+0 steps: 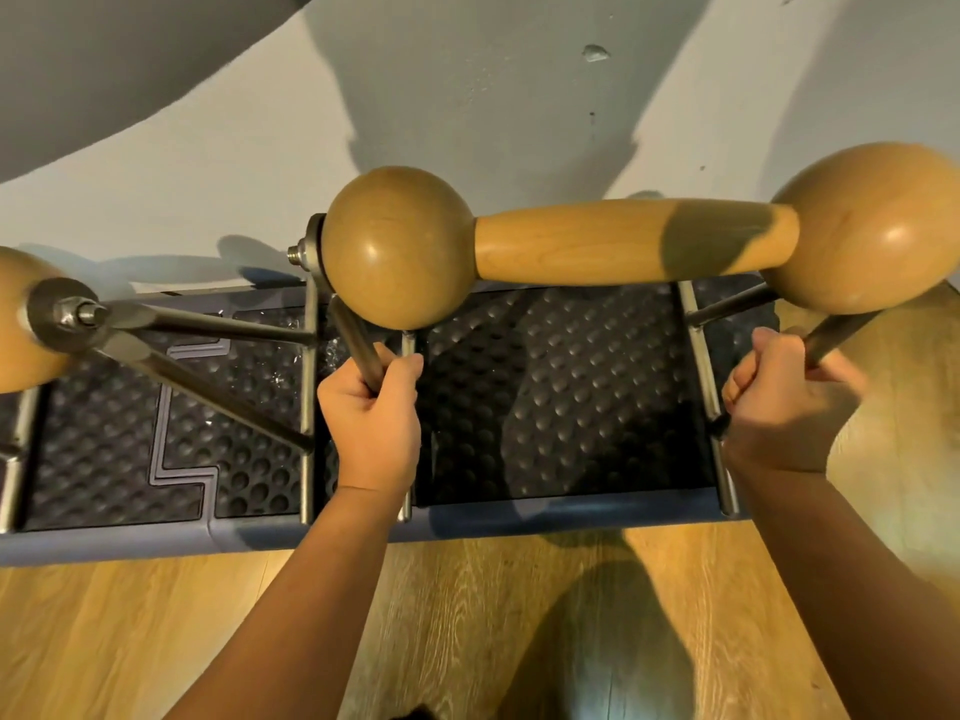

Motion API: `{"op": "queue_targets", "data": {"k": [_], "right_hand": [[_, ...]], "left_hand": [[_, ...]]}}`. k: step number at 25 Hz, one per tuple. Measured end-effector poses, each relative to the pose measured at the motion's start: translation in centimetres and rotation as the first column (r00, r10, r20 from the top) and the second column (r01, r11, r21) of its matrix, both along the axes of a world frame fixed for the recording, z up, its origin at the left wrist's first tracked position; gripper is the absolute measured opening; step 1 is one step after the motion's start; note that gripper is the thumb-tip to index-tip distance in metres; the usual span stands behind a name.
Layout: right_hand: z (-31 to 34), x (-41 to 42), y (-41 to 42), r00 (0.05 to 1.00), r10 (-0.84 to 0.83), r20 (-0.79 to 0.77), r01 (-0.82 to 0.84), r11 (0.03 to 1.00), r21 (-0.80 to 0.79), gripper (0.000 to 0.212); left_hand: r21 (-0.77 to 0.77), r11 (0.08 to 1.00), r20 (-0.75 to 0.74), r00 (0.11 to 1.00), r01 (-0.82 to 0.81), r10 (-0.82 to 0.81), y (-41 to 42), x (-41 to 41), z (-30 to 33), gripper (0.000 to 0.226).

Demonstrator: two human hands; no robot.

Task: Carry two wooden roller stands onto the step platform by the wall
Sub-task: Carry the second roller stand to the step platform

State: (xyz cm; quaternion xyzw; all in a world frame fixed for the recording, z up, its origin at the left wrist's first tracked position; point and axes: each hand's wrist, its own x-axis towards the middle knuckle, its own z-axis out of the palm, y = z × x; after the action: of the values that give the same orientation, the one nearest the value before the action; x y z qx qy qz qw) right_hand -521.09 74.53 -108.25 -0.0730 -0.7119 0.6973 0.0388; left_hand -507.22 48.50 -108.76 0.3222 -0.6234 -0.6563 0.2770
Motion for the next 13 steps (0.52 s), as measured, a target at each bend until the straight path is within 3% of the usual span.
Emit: {"op": "queue_targets", "data": {"k": [13], "right_hand": [[-1.2, 0.5, 0.7, 1.000, 0.012, -0.009, -0.011, 0.996, 0.093, 0.044]], "left_hand": [[0.044, 0.999, 0.041, 0.999, -0.022, 0.020, 0.1, 0.5, -1.1, 0.048]]}}
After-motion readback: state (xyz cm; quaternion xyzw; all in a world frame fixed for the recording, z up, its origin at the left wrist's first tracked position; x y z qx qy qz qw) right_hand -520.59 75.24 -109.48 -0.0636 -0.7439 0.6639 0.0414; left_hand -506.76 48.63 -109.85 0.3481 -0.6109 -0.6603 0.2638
